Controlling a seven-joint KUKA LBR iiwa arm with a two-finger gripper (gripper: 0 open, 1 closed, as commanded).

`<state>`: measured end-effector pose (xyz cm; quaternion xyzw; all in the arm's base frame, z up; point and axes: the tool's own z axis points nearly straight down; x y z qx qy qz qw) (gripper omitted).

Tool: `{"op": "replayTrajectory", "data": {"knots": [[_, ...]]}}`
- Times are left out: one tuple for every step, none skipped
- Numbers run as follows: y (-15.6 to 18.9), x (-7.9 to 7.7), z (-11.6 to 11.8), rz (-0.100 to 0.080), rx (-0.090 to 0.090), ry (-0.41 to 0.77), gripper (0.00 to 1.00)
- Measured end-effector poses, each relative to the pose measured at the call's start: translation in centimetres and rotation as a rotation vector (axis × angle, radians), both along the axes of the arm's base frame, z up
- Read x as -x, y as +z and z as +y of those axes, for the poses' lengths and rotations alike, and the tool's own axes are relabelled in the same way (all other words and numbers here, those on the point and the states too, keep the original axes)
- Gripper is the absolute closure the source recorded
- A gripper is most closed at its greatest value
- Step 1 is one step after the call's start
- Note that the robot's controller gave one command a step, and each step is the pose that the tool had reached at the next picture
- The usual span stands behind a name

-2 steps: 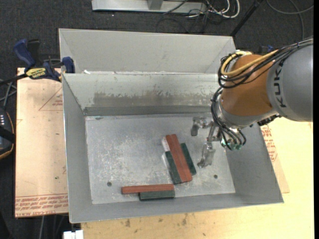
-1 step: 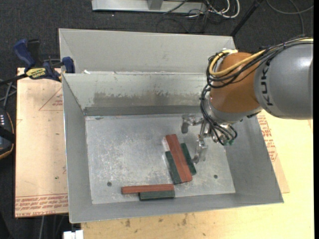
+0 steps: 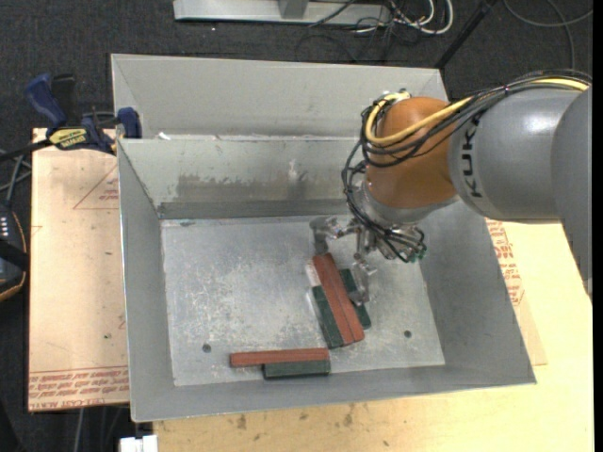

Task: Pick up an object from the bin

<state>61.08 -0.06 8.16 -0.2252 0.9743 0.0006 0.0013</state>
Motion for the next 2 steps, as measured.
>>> {"op": "replayTrajectory", "data": {"knots": [[-0.5,3.2,1.1,-0.01,0.0,0.068,0.0],[-0.6,6.9,1.7,-0.007,0.002,0.197,0.0]]}}
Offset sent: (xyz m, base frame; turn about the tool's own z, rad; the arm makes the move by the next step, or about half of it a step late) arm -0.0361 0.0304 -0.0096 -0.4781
